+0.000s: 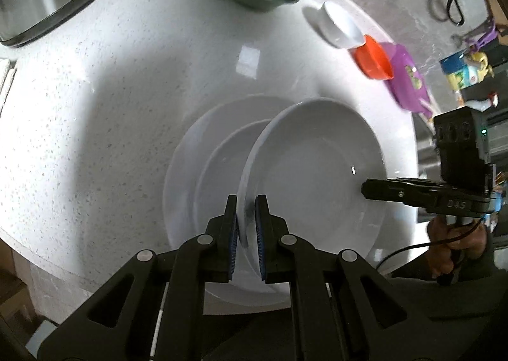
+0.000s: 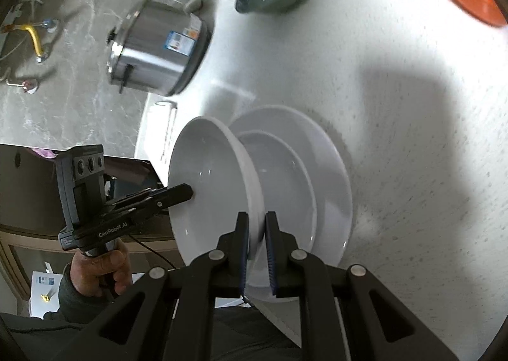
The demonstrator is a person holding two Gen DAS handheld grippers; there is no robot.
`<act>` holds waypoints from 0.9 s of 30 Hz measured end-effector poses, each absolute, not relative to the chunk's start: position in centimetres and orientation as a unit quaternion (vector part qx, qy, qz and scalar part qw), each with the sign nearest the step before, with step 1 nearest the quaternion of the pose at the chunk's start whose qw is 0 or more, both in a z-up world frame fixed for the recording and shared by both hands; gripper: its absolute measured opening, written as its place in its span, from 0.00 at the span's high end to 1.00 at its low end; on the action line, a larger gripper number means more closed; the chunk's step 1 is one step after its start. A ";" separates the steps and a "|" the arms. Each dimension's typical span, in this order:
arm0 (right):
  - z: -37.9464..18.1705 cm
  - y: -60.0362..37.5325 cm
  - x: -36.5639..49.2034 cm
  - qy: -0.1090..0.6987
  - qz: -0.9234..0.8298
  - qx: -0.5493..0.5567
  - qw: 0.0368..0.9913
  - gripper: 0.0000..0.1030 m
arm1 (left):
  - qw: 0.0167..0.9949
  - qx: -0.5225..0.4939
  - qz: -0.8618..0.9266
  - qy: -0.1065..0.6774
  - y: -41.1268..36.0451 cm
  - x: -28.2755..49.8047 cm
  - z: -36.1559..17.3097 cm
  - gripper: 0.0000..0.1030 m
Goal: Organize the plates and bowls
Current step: 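Lower the small white plate onto the plate stack and open both grippers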
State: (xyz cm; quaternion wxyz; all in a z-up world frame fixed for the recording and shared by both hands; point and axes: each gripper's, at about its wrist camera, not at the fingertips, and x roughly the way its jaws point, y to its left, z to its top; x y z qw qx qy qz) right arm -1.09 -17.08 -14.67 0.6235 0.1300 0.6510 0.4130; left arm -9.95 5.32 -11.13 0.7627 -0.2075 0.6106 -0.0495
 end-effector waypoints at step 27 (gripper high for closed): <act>-17.4 -15.8 -1.1 0.659 0.385 0.092 0.640 0.84 | 0.753 -0.184 -0.039 0.631 3.1 -9.2 -16.2 0.87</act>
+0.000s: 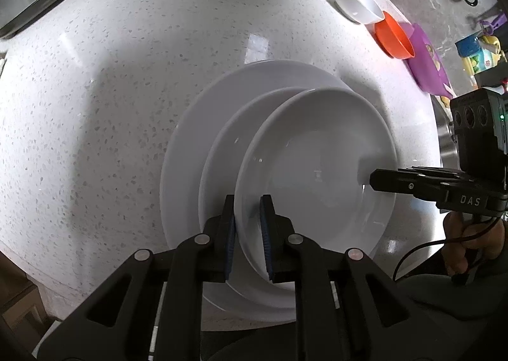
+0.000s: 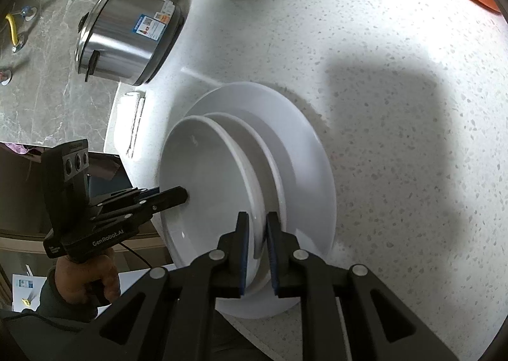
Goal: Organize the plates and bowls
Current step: 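Lower the small white plate onto the plate stack and open both grippers, then move both grippers to the blue-patterned green bowl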
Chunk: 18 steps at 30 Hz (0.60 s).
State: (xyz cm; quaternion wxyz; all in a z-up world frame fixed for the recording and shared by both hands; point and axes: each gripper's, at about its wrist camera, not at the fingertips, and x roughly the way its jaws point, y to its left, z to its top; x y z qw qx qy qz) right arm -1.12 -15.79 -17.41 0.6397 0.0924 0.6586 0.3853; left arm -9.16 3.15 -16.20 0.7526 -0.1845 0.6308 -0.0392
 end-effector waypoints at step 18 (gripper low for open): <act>-16.0 -15.4 -1.9 0.637 0.408 0.057 0.652 0.52 | 0.788 -0.188 -0.032 0.586 4.8 -8.6 -11.9 0.39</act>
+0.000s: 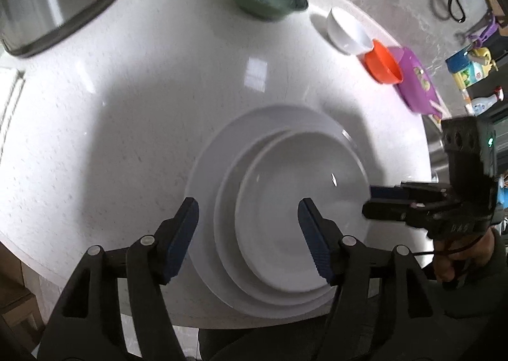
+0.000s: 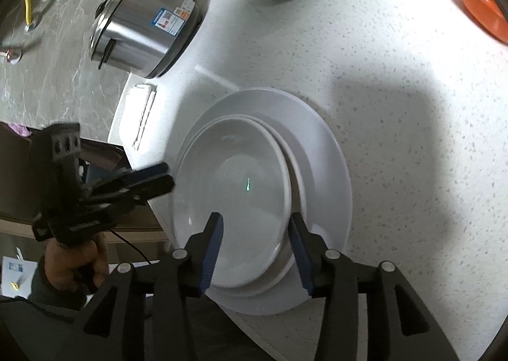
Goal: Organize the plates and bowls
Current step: 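Move both grippers to the blue-patterned green bowl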
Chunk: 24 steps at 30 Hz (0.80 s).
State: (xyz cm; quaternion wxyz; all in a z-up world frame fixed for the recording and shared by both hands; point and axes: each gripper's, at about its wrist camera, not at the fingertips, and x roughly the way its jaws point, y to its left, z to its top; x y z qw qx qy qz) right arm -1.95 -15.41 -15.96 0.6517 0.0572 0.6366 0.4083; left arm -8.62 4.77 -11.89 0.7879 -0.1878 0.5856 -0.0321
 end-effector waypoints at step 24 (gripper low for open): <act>-10.5 -19.7 6.2 0.541 0.368 0.151 0.741 0.27 | 0.824 -0.183 -0.048 0.535 10.3 5.7 -7.7 0.00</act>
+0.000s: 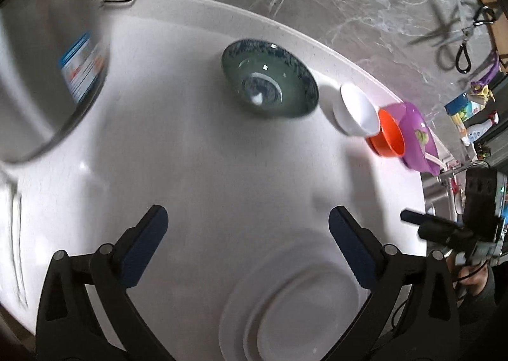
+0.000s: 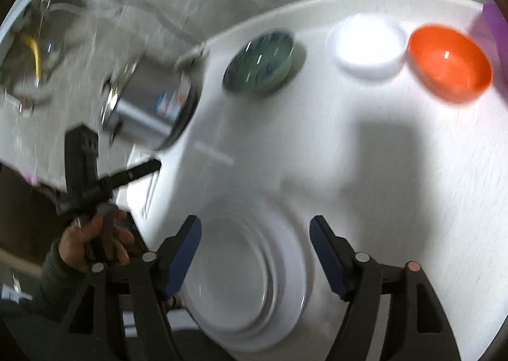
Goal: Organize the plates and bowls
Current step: 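Move both grippers to the blue-patterned green bowl, then close both grippers on the rim of the blue-patterned green bowl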
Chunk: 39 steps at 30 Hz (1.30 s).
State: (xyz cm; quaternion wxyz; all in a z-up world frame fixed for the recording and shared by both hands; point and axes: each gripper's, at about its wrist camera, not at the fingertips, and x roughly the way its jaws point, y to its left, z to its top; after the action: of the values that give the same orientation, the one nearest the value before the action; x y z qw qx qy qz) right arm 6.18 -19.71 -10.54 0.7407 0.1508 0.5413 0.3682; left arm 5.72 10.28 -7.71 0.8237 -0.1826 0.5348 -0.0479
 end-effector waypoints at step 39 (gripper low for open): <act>-15.9 -9.7 24.0 0.606 0.253 0.229 0.718 0.71 | 0.782 -0.170 -0.059 0.597 14.5 30.9 -18.4 0.59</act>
State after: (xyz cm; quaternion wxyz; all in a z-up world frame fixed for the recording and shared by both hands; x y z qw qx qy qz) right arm 24.05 -9.73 -15.88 0.7184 0.2286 0.6064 0.2528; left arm 30.95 14.52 -18.36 0.7820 -0.1697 0.5969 -0.0589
